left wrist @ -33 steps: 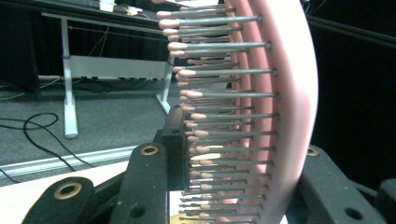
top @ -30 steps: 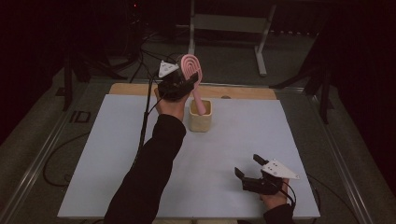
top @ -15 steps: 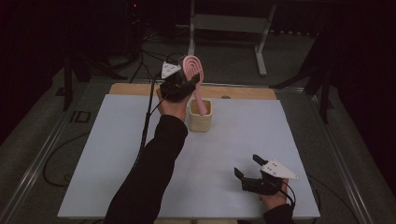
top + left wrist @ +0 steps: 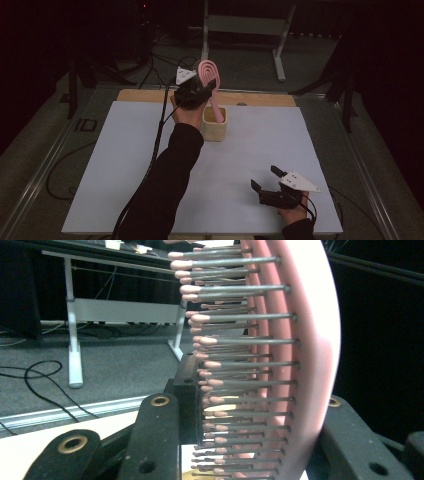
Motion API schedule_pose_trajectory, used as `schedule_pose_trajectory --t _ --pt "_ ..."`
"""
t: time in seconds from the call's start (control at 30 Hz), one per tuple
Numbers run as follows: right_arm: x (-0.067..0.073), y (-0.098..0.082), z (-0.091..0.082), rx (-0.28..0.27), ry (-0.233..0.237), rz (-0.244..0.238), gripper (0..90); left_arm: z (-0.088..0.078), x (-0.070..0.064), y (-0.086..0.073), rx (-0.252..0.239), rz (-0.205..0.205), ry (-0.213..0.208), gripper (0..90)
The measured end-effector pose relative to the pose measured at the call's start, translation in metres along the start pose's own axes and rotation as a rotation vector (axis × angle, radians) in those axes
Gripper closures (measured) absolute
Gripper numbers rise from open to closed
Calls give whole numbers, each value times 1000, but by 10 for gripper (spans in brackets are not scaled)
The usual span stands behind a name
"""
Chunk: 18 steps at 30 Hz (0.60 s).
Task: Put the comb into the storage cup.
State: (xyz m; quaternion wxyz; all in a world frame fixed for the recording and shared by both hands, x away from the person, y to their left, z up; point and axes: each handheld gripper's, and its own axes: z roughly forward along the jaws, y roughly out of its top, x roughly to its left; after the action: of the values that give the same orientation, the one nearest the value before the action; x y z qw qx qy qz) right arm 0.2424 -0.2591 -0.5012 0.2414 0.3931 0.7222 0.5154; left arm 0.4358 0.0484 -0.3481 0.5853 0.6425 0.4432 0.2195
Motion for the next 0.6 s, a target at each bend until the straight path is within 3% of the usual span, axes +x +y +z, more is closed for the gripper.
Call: schedule_pose_trajectory --t 0.6 --pt "-1 -1 0 1 4 6 97 11 1 -6 14 -5 14 644"
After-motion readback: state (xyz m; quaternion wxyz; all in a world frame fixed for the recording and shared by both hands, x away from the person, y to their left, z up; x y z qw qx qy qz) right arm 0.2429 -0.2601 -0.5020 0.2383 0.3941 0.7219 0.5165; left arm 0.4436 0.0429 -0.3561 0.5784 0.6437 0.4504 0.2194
